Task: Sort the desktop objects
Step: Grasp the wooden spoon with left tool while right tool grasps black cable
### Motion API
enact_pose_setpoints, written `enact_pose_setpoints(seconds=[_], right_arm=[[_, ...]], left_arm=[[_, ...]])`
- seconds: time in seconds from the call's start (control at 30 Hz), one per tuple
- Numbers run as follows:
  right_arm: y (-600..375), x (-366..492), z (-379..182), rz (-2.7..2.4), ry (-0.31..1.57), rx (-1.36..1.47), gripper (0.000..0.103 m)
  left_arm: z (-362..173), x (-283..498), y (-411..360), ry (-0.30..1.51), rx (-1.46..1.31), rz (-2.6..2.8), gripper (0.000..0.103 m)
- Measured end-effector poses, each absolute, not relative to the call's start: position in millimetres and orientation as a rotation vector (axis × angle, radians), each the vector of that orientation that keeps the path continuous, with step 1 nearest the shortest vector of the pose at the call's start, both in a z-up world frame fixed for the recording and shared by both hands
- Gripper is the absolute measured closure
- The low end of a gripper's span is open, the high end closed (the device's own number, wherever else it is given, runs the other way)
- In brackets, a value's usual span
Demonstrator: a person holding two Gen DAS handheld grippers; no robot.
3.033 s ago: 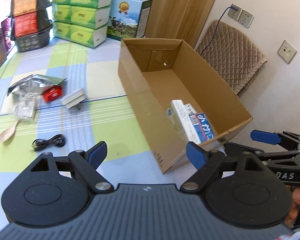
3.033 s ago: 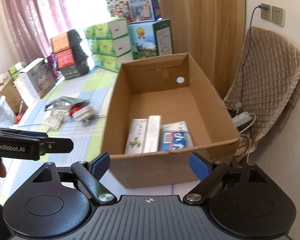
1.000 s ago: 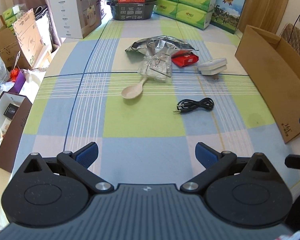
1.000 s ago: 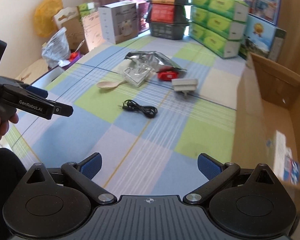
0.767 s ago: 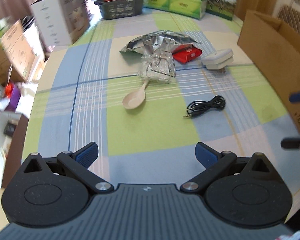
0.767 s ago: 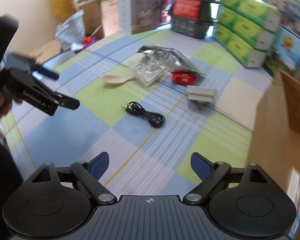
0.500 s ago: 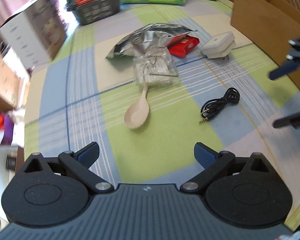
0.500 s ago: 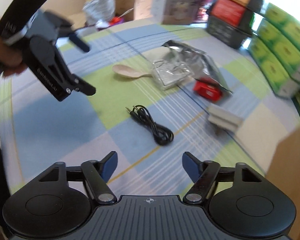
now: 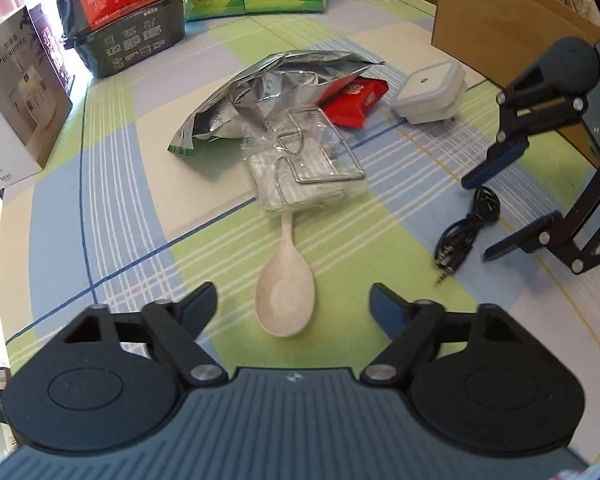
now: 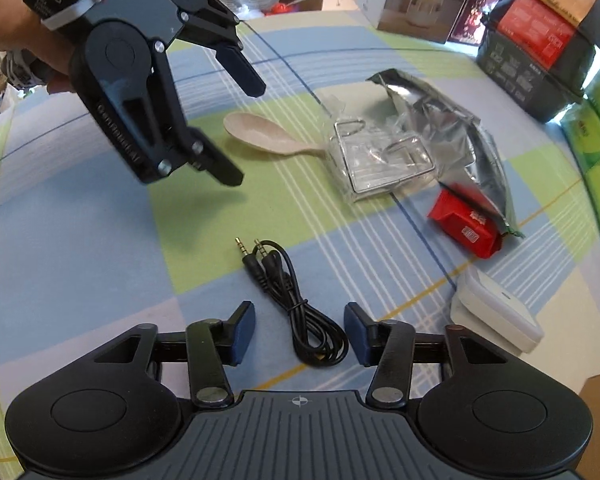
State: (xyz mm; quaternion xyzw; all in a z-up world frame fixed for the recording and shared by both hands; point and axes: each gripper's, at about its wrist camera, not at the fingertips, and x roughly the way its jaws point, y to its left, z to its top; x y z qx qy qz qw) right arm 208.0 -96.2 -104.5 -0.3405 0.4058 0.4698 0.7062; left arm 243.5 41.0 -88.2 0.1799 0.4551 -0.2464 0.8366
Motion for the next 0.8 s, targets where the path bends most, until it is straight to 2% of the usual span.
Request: enact_pose_setpoints(seconds=[0.17, 0.33, 0.8], right_arm=[[-94.6, 215.7, -105.3, 1.038, 0.921, -0.697, 0.068], [-93.7, 212.8, -104.3, 1.027, 0.944, -0.654, 0.088], [-139.1, 171.9, -95.2, 0.733, 1.122, -0.231, 0.090]], left_arm=[[-93.9, 247.3, 45.6, 0.968, 0.356, -0.550, 0.045], [-92.7, 248.2, 43.6, 0.965, 0.317, -0.553, 0.073], [-82.6, 186.2, 20.3, 1.077, 0.204, -0.463, 0.075]])
